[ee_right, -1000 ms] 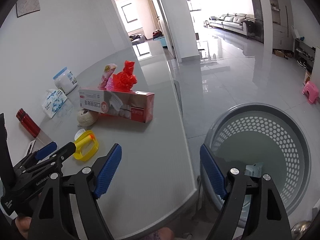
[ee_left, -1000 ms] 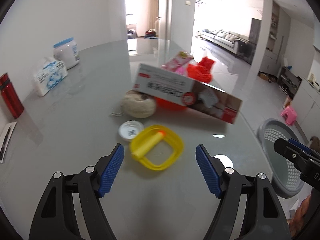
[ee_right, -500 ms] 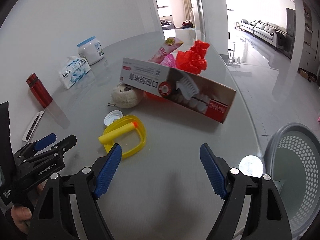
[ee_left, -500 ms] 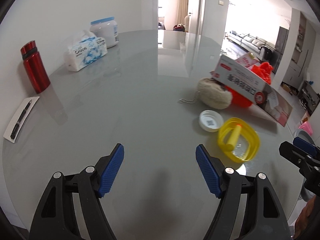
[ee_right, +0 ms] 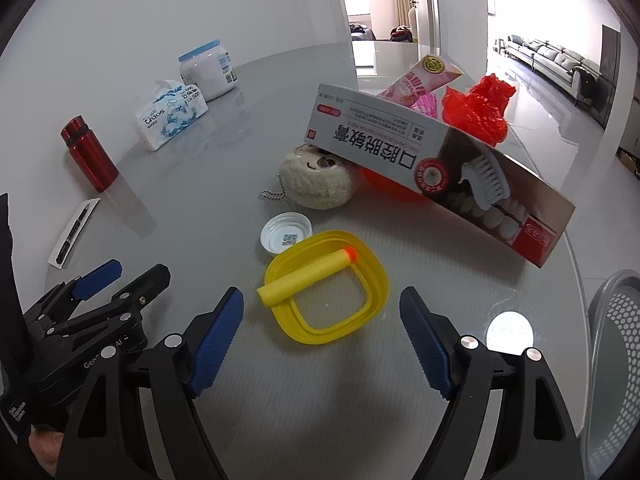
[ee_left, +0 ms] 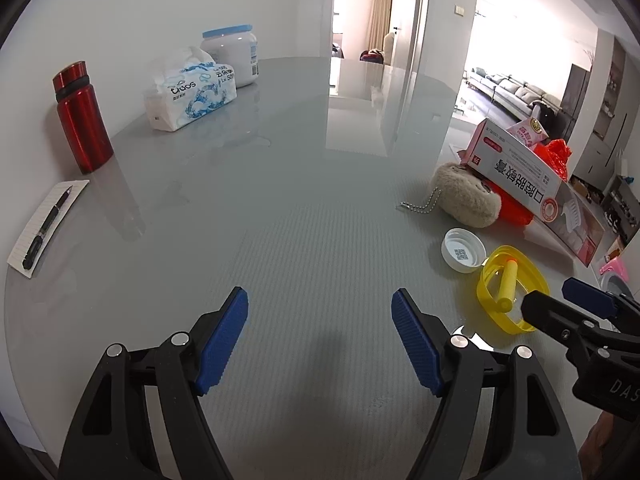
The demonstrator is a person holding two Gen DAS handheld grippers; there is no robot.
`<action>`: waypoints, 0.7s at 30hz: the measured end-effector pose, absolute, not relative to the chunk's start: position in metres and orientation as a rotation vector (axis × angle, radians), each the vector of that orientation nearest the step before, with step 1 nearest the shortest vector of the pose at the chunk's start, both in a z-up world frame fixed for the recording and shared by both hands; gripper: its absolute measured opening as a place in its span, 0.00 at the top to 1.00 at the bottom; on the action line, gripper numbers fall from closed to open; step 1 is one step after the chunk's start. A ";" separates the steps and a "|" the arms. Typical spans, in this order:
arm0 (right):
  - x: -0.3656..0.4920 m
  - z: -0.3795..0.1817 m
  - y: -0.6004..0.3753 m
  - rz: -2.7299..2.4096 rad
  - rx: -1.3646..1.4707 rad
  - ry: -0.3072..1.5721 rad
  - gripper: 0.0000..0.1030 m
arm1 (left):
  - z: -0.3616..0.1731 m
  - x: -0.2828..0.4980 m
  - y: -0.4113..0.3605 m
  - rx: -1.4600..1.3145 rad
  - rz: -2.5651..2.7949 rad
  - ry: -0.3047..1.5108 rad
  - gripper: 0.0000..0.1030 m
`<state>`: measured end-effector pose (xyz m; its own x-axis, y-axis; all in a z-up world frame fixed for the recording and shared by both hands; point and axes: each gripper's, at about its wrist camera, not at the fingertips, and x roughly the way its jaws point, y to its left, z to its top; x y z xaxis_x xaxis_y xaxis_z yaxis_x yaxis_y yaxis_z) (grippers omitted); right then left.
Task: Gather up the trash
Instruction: 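Grasp the yellow foam dart with the right gripper and lift it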
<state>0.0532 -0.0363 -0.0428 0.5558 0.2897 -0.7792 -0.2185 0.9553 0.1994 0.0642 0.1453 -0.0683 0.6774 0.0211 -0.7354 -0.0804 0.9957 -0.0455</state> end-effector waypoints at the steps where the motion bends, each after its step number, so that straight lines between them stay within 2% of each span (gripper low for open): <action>1: 0.055 -0.043 -0.034 0.303 0.086 0.942 0.25 | -0.069 0.065 0.146 -0.078 0.056 0.826 0.29; 10: 0.072 -0.050 -0.027 0.294 0.159 0.991 0.27 | -0.074 0.064 0.148 -0.101 0.032 0.834 0.29; 21: 0.083 -0.059 -0.027 0.257 0.186 1.033 0.52 | -0.075 0.062 0.149 -0.117 0.019 0.832 0.29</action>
<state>0.0833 -0.0269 -0.0591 0.4869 0.2968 -0.8215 -0.1228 0.9544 0.2721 0.0616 0.1492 -0.0751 0.6738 -0.0292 -0.7383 -0.0629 0.9933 -0.0967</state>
